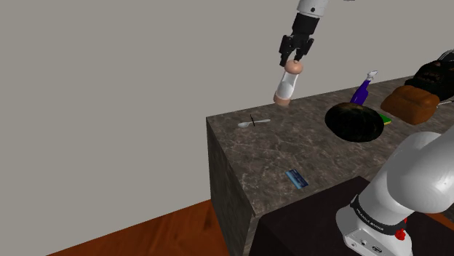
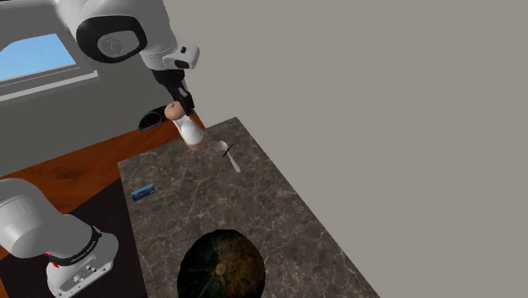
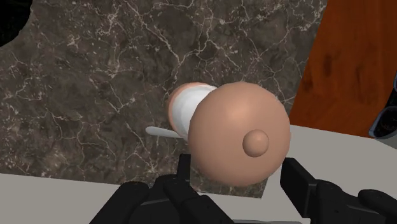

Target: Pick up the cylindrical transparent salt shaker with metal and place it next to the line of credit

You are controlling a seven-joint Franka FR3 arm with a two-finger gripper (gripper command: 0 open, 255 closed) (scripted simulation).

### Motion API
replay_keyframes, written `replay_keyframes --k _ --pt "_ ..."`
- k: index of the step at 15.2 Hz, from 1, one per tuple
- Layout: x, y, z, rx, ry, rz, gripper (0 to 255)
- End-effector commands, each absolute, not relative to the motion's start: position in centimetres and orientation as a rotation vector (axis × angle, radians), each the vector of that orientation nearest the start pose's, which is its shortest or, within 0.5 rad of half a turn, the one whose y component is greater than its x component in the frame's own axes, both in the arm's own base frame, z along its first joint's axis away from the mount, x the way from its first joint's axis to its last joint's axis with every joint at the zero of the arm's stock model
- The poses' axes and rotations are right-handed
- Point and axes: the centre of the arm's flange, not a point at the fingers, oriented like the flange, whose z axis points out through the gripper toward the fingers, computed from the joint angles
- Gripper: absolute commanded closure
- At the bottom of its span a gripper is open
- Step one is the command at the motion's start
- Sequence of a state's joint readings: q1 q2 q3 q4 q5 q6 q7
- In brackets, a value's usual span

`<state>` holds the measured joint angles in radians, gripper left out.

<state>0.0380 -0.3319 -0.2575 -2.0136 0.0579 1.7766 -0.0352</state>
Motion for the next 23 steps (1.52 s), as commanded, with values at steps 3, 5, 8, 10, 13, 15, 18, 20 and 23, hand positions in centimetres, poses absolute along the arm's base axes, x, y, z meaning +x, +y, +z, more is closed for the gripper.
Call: replay_keyframes --k 3,5,8,10,13,15,18,20,23 --pt "42.7 -7.1 61.7 -2.997 0.278 -0.150 255" --pt "41.4 -5.1 62.9 -2.997 0.278 -0.150 255" --pt "39.2 -1.5 64.9 -2.997 0.278 -0.150 255" --pt "39.2 -1.5 63.9 -2.997 0.278 -0.150 255" --pt "39.2 -1.5 62.3 -2.997 0.278 -0.151 255" --pt "39.2 -1.5 61.2 -2.997 0.278 -0.151 255" --pt "39.2 -1.5 59.7 -2.997 0.278 -0.150 255" --pt "39.2 -1.5 58.6 -2.997 0.278 -0.151 255" --pt "39.2 -1.5 57.0 -2.997 0.278 -0.151 255"
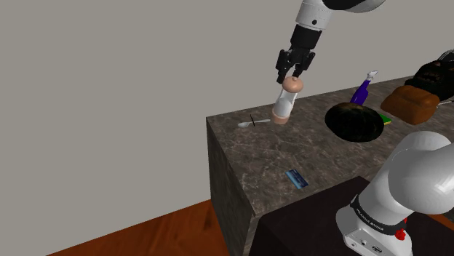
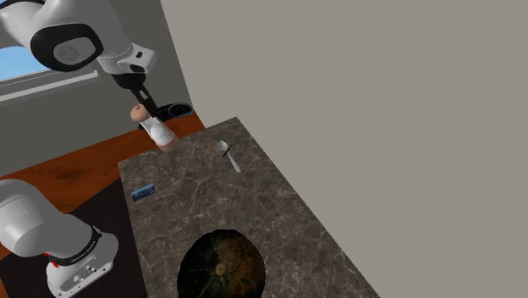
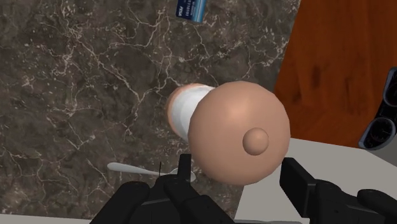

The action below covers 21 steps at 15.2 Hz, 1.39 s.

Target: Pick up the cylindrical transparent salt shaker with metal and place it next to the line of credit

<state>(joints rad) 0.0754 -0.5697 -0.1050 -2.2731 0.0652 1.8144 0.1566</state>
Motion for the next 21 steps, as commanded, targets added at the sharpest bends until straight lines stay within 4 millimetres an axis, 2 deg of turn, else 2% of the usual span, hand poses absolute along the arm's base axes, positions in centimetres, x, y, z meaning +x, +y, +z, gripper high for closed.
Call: replay_keyframes --k 1,21 --pt "39.2 -1.5 56.5 -2.997 0.278 -0.151 255" --pt "39.2 -1.5 45.9 -2.997 0.278 -0.150 255"
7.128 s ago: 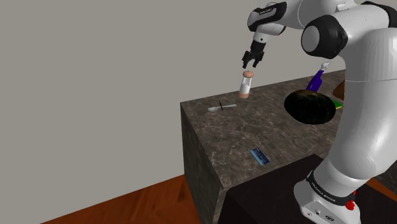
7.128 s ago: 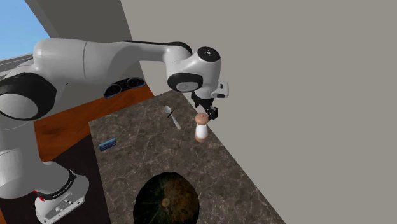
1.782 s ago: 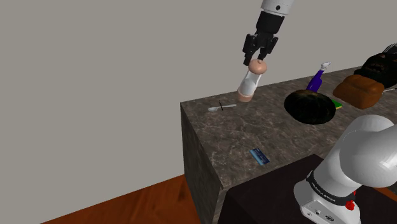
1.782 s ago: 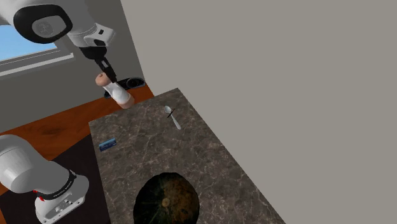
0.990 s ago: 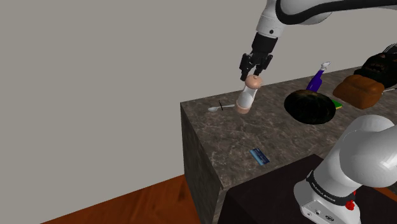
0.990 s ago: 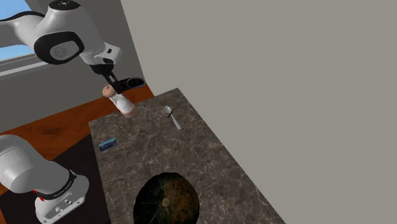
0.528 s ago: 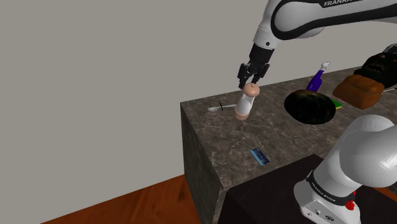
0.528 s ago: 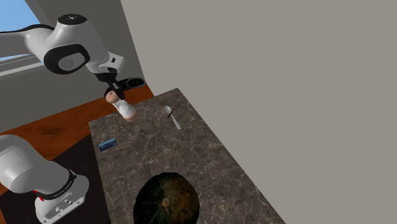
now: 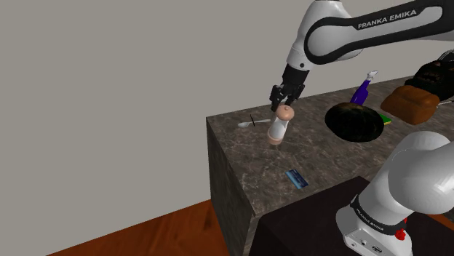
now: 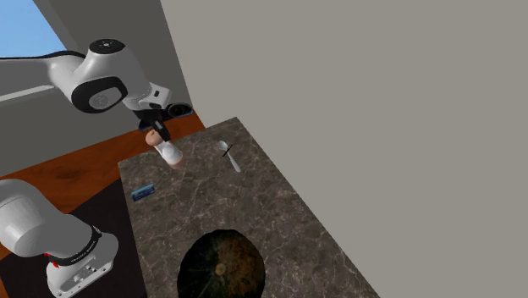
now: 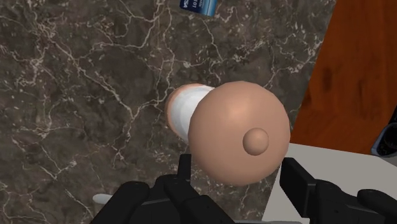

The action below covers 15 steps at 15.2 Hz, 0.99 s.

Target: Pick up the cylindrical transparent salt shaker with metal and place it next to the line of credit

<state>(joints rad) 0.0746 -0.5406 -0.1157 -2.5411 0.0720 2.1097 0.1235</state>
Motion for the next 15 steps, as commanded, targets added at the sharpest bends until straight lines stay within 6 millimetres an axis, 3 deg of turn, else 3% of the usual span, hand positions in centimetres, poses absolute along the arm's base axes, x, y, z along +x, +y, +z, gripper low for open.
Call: replay_keyframes --k 1,11,15 --pt "39.2 -1.5 45.4 -2.997 0.278 -0.151 255" --pt "39.2 -1.5 40.1 -2.997 0.278 -0.151 255" --pt "39.2 -1.5 39.8 -2.997 0.278 -0.151 255"
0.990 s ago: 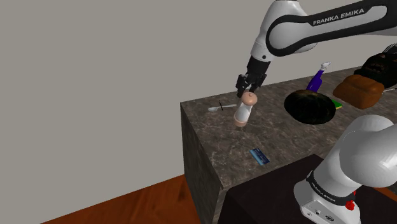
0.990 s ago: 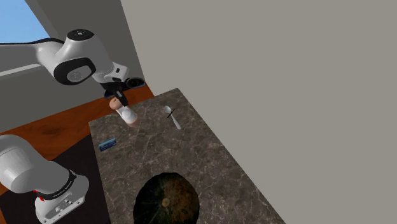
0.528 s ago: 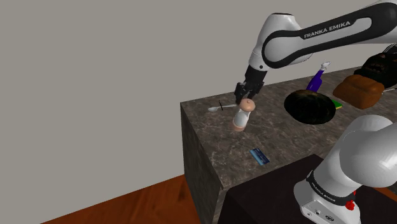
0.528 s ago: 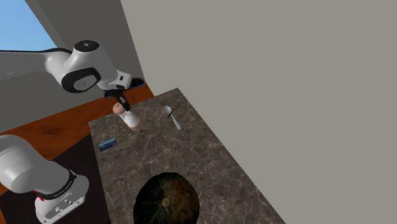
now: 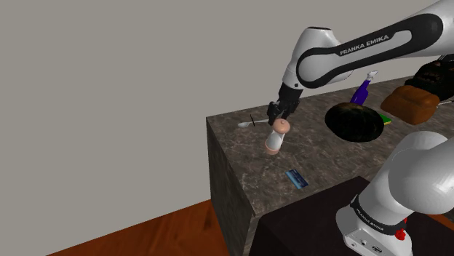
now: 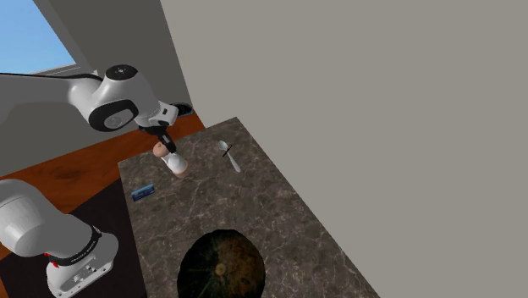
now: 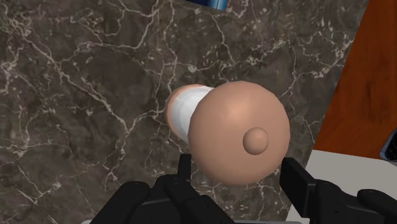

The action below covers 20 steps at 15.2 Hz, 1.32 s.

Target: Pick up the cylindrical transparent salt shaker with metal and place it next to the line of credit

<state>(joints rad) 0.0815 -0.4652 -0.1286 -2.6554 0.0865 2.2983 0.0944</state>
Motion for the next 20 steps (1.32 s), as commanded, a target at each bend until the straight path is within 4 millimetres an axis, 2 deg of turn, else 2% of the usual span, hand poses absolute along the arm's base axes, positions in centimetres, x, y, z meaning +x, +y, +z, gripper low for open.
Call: replay_keyframes --k 1,5,6,11,15,20 --pt "39.2 -1.5 39.8 -2.997 0.278 -0.151 255" --pt "39.2 -1.5 39.8 -2.997 0.278 -0.151 255" --pt "39.2 -1.5 39.8 -2.997 0.278 -0.151 0" --pt "39.2 -1.5 39.8 -2.997 0.278 -0.150 0" --pt "38.6 -2.1 44.7 -2.997 0.278 -0.151 0" --pt "38.6 -2.1 44.7 -2.997 0.278 -0.151 0"
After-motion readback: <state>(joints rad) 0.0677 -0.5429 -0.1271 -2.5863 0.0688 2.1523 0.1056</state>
